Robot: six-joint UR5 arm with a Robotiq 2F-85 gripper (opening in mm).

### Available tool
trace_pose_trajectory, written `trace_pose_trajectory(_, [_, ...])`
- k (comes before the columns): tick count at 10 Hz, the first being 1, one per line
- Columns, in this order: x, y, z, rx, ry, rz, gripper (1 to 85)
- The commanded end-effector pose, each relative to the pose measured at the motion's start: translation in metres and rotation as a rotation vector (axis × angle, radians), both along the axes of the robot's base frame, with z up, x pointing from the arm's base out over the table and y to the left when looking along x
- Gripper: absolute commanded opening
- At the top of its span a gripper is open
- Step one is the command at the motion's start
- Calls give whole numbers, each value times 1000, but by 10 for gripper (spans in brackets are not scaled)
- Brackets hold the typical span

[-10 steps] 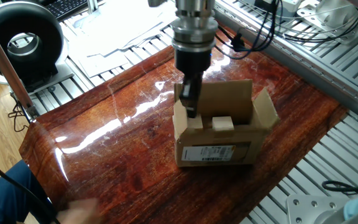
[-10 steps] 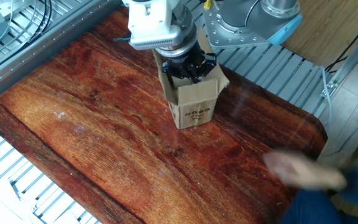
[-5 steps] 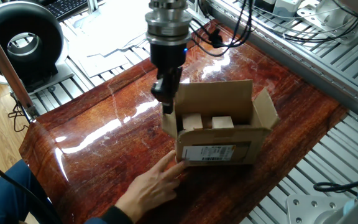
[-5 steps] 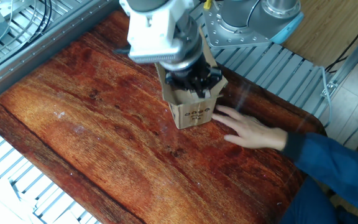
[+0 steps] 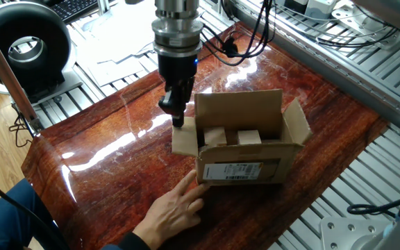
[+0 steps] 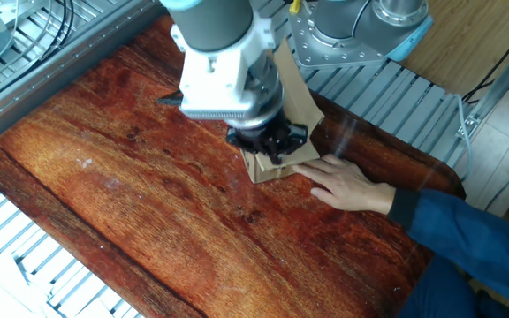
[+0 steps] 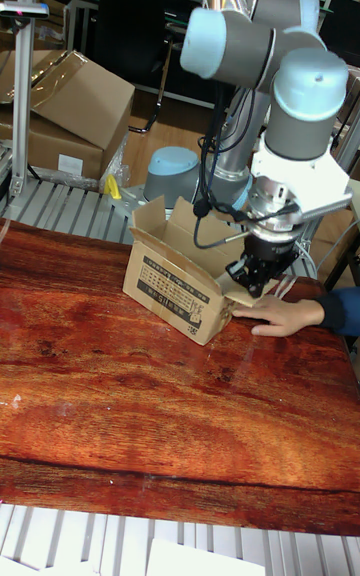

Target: Open a box

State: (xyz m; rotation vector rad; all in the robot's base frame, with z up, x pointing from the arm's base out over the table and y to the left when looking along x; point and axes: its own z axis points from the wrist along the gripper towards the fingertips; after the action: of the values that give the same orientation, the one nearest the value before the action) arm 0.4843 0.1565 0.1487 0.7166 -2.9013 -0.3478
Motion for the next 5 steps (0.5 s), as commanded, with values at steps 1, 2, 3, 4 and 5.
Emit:
trace_pose_trajectory(1, [13,1,-5,-5,-28,-18,10])
trace_pose_trajectory(2, [13,-8,5,-26,-26,-13,10])
trace_pose_trajectory(3, [17,-23,19,-56,-38,-4,10])
trace_pose_trajectory(4, [20,-36,37,-69,-55,-7,10])
trace_pose_trajectory(5, [24,-47,51,-87,-84,-19,10])
